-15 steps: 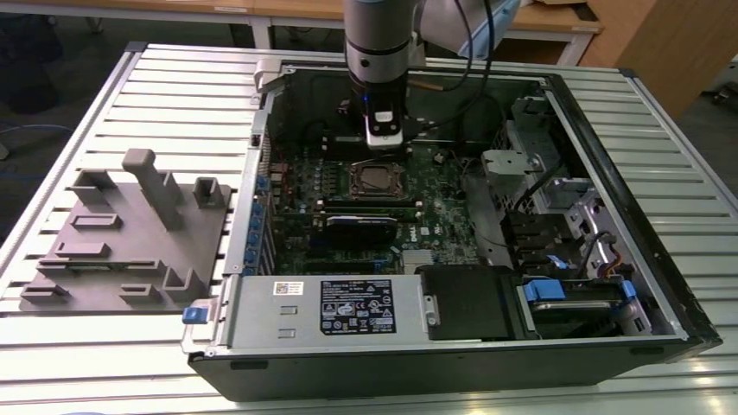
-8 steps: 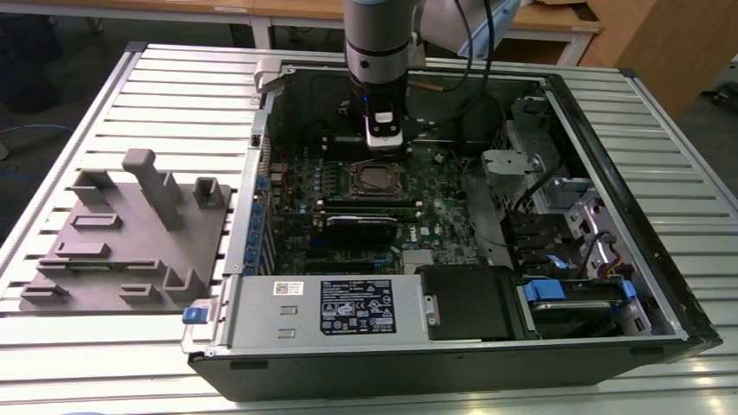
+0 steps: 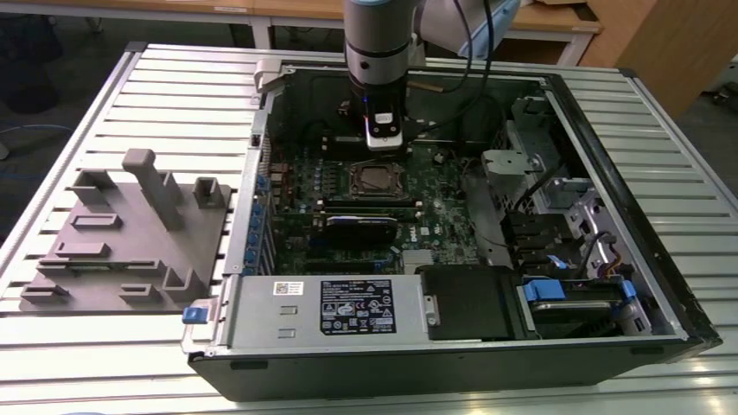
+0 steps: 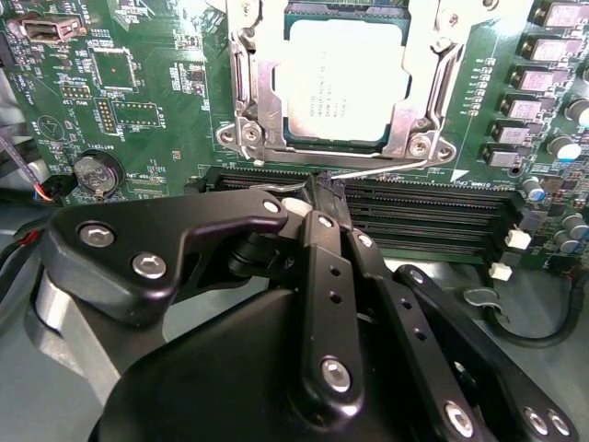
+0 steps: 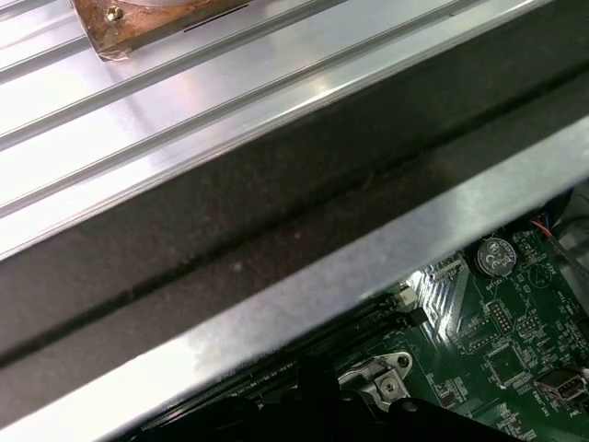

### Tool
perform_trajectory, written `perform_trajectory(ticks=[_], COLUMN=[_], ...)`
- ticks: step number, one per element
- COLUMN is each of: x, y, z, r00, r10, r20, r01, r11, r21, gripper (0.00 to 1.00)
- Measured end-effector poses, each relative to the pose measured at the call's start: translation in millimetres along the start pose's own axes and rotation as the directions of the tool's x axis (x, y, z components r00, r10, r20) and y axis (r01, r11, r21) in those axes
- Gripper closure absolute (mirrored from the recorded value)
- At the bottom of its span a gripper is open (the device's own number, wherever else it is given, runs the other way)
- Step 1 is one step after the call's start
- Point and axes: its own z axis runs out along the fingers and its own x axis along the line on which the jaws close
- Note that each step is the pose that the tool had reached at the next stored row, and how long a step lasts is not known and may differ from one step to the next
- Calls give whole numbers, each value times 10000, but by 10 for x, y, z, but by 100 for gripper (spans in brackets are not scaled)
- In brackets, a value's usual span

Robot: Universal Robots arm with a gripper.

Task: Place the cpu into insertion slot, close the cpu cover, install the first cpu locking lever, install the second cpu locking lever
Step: 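Install the first cpu locking lever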

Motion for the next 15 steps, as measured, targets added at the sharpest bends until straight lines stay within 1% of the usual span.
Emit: perform_trajectory(ticks=[4, 15], x=[0, -4], y=[-1, 1], z=[5, 9], r00=[10000, 10000], r10=[1, 25], r20=[1, 5], r01=[-1, -25], r11=[10000, 10000], r21=[-18, -21], gripper=[90, 90])
